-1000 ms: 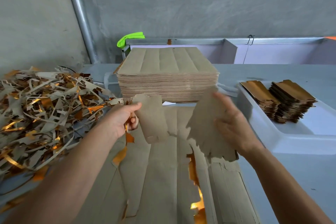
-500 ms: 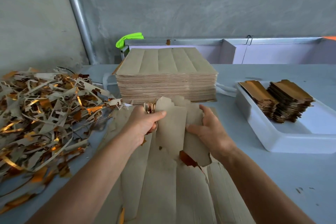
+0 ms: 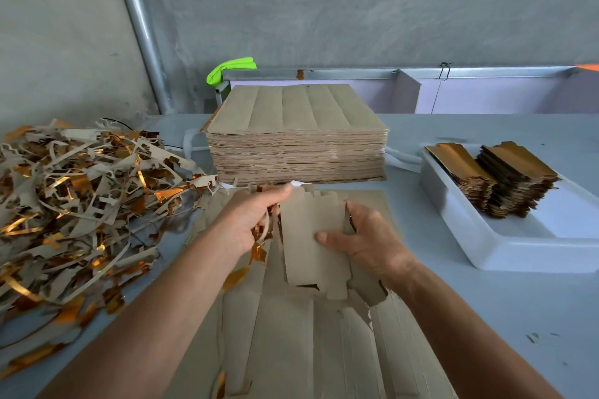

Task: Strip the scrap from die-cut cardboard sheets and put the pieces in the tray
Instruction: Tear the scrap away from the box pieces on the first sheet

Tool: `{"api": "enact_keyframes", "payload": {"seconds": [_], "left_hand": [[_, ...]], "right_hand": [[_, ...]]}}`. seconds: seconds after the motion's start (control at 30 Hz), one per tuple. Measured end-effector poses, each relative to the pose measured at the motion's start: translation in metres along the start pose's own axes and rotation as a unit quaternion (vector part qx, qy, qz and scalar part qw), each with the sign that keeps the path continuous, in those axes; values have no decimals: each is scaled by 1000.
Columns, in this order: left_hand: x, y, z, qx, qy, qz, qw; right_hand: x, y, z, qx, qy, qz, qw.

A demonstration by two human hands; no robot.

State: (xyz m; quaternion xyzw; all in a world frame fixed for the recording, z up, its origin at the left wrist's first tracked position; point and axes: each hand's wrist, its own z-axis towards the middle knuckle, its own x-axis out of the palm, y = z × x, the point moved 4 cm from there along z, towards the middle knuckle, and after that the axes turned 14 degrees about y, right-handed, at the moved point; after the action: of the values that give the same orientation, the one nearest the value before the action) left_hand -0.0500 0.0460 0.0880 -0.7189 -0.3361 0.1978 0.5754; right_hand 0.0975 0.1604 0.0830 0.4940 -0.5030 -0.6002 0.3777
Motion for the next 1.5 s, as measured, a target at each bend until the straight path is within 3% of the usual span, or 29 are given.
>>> {"api": "enact_keyframes", "payload": {"seconds": [0.1,0.2,0.3,0.37,0.47,0.6,0.8,0.87,0.97,1.1,1.17,1.23,1.27,1.3,1.37,1.4,1.43,1.5], "left_hand": [[-1,4,-1,-10,33,-82,996],[-5,4,-2,6,39,-190,981],[-10,0,-2,43,37,-301,952],[-18,-4,-1,73,41,-315,945],[-36,-8,-2,116,30,-220,968],[-47,1,-15,119,-68,31,990],[28,9,-28,79,80,251,962],[35,7,-20,104,50,318,941],[17,-19,-9,162,-99,412,891],[-15,-82,-11,301,-295,471,775],[-27,-101,-10,331,-343,486,732],[-29,-100,2,287,-275,520,756],[-26,-90,11,220,-189,551,782],[-22,-74,18,124,-85,601,785],[-14,-42,20,-45,78,698,711],[-11,-32,18,-77,123,715,684],[-7,-27,17,-76,147,713,682],[0,-26,15,-50,145,684,713]], "right_hand": [[-1,-2,1,7,3,22,1000],[-8,-11,1,13,-50,160,986],[-17,-17,0,25,-90,203,975],[-26,-21,1,34,-143,234,961],[-46,-28,-1,40,-265,305,914],[-69,-26,-3,14,-364,319,875],[-51,-14,12,-26,-334,339,879],[-48,-10,15,-42,-318,366,874],[-60,-8,7,-51,-321,370,870],[-80,-12,-3,-63,-258,398,878],[-82,-12,-5,-78,-191,430,879],[-82,-14,-7,-81,-151,430,886],[-81,-15,-8,-71,-146,411,897],[-79,-17,-8,-58,-148,385,909],[-77,-20,-8,-45,-156,336,928],[-75,-21,-9,-45,-156,319,934],[-73,-22,-10,-47,-154,307,938],[-69,-24,-11,-47,-145,292,944]]}}
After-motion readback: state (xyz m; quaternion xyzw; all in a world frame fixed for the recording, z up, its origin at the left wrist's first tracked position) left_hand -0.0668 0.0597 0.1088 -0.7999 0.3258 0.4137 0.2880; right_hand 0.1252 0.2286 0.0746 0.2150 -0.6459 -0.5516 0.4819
